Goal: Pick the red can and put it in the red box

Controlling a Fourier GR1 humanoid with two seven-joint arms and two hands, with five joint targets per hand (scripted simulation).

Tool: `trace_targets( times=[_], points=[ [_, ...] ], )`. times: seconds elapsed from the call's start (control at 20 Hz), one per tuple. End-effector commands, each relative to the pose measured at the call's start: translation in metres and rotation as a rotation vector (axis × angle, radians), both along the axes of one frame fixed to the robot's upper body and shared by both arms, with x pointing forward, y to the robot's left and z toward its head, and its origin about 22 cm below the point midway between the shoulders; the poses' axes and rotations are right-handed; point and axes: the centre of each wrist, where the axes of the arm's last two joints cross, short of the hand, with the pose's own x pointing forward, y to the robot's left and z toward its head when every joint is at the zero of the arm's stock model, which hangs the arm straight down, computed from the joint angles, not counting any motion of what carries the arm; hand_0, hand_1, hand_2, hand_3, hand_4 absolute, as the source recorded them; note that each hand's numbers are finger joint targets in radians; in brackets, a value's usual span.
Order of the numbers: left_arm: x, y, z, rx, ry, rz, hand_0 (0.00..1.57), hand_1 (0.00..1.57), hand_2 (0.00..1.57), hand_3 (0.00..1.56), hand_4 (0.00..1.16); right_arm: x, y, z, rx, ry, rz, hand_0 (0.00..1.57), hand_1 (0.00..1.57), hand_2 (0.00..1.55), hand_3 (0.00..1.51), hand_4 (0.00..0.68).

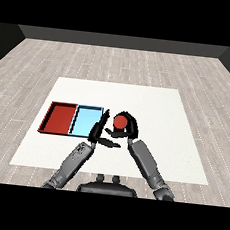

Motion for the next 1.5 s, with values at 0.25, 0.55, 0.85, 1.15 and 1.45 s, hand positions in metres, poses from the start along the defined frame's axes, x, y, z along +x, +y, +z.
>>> trace_targets(
  times=[0.25,0.55,0.85,1.15,1.45],
  points=[
    [0.01,-0.001,-0.011,0.036,0.017,-0.013,0.0,0.0,0.0,0.0,0.0,-0.004,0.03,0.014,0.012,-0.014,0.014,1.43,1.43,1.44,1.4,0.601],
    [0.028,-0.026,0.005,0.043,0.024,0.003,0.0,0.0,0.0,0.0,0.0,-0.019,0.022,0.001,0.039,-0.015,0.079,1.44,1.44,1.43,1.39,0.6],
    [0.01,-0.023,-0.014,0.055,0.038,-0.05,0.0,0.0,0.0,0.0,0.0,-0.022,0.032,0.002,0.071,-0.008,0.092,1.45,1.45,1.45,1.4,0.555],
    [0.0,-0.03,0.012,0.098,0.013,0.075,0.73,0.73,0.76,0.25,0.69,-0.01,0.043,0.03,0.053,-0.049,0.098,1.52,1.52,1.46,1.4,0.516],
    [0.018,-0.043,0.013,0.103,0.07,0.076,1.57,1.57,1.54,1.45,0.97,-0.006,0.048,0.021,0.068,-0.051,0.11,1.47,1.47,1.44,1.39,0.531]
  ],
)
